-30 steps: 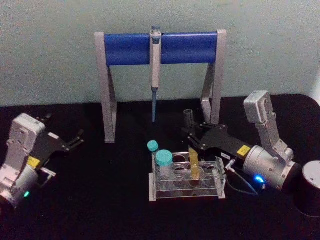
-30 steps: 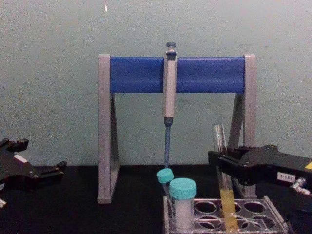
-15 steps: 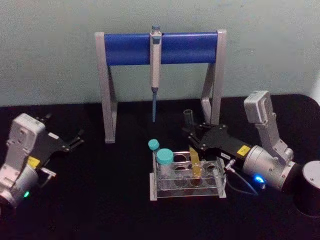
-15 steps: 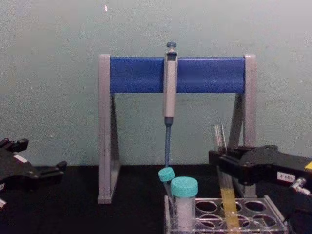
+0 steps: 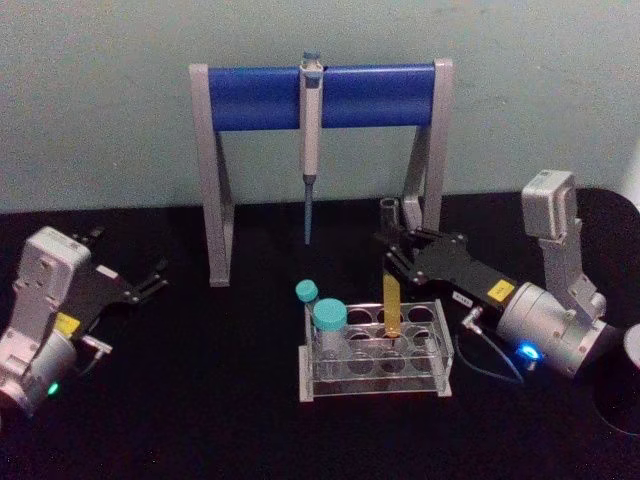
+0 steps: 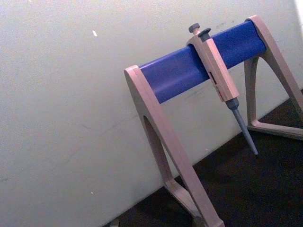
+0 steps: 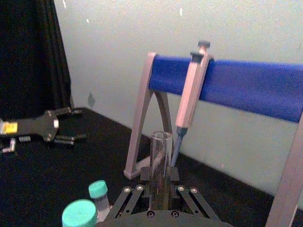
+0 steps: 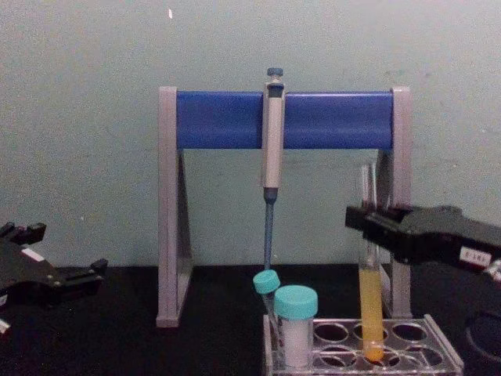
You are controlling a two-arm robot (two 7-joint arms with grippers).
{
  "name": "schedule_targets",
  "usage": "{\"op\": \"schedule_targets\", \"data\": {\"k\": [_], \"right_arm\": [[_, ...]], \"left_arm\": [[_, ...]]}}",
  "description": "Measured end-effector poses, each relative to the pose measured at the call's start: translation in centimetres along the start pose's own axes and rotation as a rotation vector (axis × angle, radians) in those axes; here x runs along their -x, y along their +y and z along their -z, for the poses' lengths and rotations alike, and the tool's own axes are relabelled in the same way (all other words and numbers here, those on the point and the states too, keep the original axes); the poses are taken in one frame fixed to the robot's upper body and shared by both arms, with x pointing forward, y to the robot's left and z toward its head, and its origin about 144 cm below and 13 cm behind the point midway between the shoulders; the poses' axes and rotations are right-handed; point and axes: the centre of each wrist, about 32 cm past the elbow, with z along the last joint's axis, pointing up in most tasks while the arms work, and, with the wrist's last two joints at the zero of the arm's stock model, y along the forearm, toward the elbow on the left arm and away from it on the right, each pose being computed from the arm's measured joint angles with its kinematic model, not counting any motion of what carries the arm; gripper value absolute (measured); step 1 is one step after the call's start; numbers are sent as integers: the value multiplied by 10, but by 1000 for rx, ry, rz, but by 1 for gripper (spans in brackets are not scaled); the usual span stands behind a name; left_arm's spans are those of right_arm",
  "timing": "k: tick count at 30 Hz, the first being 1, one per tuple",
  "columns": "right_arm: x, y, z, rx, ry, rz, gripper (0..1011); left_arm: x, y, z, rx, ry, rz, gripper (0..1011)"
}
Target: Pick up the test tube from the test tube rack, shake it, then place it back into the test tube rack.
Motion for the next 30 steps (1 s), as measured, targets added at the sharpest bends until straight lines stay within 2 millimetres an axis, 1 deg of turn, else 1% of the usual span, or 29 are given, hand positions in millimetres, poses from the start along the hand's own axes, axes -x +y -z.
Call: {"op": "schedule_targets", "data": {"k": [5,11,18,23,30], "right_arm": [[1,-2,-5,-38,-3,-3,232],[1,-4,-17,-112,-25,-3,232],[-1,-4,-27,-205,-75,3,232],[-3,-2,-27,-232,-100,14,232],[-5,2,-26,-227,-118,26,232]], "left_arm": [[0,0,0,0,0,0,1001],[0,0,0,0,0,0,1001],[0,0,0,0,0,0,1001],[0,0,0,0,0,0,1001],[0,0,0,0,0,0,1001]]}}
